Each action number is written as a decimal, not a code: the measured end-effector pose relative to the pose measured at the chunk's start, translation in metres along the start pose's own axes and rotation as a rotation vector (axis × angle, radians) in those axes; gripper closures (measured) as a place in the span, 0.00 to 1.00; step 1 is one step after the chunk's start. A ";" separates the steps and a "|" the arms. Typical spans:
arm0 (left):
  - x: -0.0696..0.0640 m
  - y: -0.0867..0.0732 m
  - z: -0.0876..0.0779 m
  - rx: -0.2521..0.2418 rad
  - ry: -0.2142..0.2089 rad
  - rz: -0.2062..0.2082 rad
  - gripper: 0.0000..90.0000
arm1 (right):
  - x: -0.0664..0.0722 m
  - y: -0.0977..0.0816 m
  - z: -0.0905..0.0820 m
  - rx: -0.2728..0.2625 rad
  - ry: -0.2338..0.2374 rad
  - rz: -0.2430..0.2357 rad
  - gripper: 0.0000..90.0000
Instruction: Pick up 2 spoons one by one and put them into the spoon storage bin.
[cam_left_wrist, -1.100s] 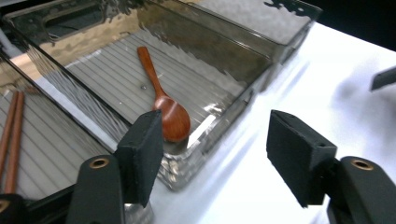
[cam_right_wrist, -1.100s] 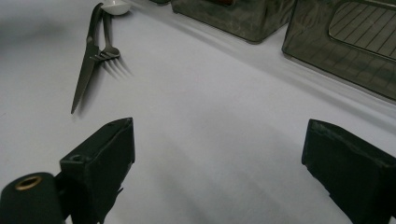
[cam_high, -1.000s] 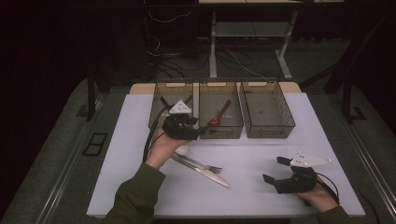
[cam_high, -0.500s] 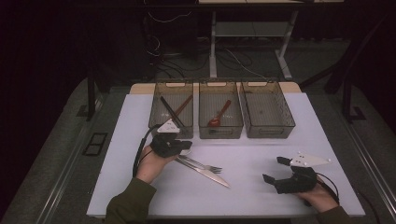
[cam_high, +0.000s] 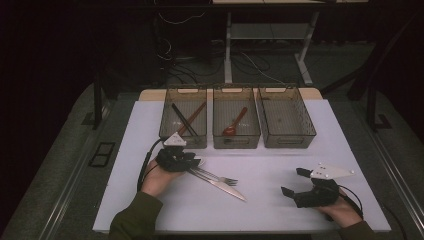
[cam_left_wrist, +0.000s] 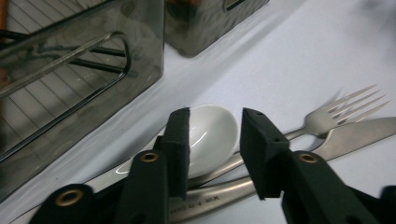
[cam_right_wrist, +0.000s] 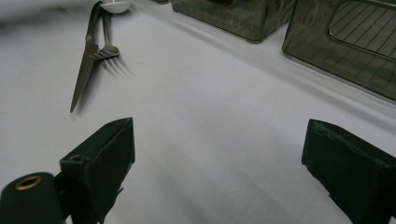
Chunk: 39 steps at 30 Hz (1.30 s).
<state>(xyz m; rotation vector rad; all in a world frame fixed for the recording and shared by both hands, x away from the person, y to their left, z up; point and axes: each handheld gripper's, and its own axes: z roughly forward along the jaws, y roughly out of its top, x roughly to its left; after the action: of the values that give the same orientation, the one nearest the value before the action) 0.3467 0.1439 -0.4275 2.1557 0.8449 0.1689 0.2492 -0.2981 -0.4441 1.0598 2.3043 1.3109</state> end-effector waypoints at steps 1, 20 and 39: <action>0.001 0.000 0.001 -0.009 -0.003 -0.010 0.63 | 0.000 0.000 0.000 0.000 -0.001 0.002 0.10; 0.015 0.003 0.013 0.033 0.008 0.024 0.42 | -0.001 0.000 0.001 0.004 -0.001 0.004 0.10; 0.009 0.006 0.028 0.070 -0.018 0.114 0.39 | -0.001 -0.001 0.001 0.008 -0.002 0.002 0.10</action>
<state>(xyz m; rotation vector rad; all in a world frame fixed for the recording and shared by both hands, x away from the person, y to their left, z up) 0.3671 0.1287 -0.4435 2.2694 0.7282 0.1796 0.2501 -0.2980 -0.4455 1.0653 2.3096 1.3023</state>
